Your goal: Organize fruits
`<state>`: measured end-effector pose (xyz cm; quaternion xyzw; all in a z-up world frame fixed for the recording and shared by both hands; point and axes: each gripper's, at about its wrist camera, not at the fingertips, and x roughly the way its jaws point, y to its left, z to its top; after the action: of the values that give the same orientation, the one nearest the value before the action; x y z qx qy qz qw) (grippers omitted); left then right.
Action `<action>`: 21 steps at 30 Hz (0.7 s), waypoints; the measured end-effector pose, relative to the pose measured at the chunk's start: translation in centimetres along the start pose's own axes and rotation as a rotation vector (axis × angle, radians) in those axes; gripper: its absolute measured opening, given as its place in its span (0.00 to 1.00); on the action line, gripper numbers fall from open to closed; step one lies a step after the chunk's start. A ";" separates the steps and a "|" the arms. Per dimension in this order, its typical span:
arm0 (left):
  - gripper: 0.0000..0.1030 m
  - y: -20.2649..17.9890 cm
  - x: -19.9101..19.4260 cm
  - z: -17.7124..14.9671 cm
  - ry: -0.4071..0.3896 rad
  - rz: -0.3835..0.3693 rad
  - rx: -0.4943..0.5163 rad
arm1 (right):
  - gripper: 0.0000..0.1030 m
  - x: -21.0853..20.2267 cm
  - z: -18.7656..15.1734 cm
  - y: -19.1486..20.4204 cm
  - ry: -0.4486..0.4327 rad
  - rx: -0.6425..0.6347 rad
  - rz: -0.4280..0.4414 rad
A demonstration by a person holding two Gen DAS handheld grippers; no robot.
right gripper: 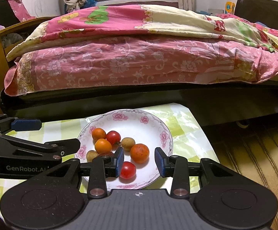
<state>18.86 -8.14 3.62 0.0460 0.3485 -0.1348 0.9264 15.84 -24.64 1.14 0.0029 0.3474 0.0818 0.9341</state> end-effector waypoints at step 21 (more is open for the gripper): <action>0.98 0.2 -3.5 -2.1 -0.007 0.023 -0.033 | 0.33 -3.0 -1.5 0.0 -0.007 0.028 0.004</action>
<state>15.04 -6.83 4.37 0.0343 0.3470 -0.1186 0.9297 12.60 -25.18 1.96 0.0172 0.3452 0.0787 0.9351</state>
